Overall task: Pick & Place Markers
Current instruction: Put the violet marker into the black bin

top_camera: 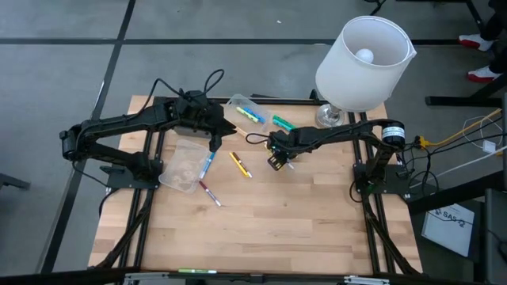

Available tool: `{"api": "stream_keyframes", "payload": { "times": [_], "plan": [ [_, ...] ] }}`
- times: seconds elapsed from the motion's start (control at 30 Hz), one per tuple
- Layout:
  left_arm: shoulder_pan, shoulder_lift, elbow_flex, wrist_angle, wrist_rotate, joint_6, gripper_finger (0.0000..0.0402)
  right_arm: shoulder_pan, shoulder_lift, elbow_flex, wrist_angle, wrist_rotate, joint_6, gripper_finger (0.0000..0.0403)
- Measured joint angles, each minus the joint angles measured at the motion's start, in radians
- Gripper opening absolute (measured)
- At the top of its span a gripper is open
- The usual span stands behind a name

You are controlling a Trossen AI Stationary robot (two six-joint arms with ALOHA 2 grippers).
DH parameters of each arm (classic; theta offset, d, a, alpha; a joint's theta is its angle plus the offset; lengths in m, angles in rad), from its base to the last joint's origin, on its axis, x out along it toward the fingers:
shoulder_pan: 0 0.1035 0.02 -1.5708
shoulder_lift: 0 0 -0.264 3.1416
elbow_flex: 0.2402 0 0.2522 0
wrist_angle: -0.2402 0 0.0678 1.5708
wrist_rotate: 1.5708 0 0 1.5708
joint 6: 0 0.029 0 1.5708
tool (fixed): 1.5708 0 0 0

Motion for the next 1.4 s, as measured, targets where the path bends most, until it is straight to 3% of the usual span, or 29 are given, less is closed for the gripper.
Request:
{"api": "stream_keyframes", "payload": {
  "times": [0.27, 0.6, 1.03, 1.4],
  "plan": [
    [0.0, 0.0, 0.0, 0.0, 0.0, 0.0, 0.0079, 0.003, -0.001, 0.001, -0.124, -0.019, -0.008, 0.0197],
    [0.0, 0.0, 0.0, 0.0, 0.0, 0.0, 0.0077, 0.009, -0.001, -0.002, -0.113, -0.035, -0.005, 0.0197],
    [0.0, 0.0, 0.0, 0.0, -0.001, 0.0, 0.0075, 0.044, 0.036, -0.002, -0.082, -0.034, -0.011, 0.0139],
    [0.0, 0.0, 0.0, 0.0, -0.001, 0.0, 0.0075, 0.05, 0.09, -0.001, -0.08, -0.034, -0.09, 0.0131]
  ]
}}
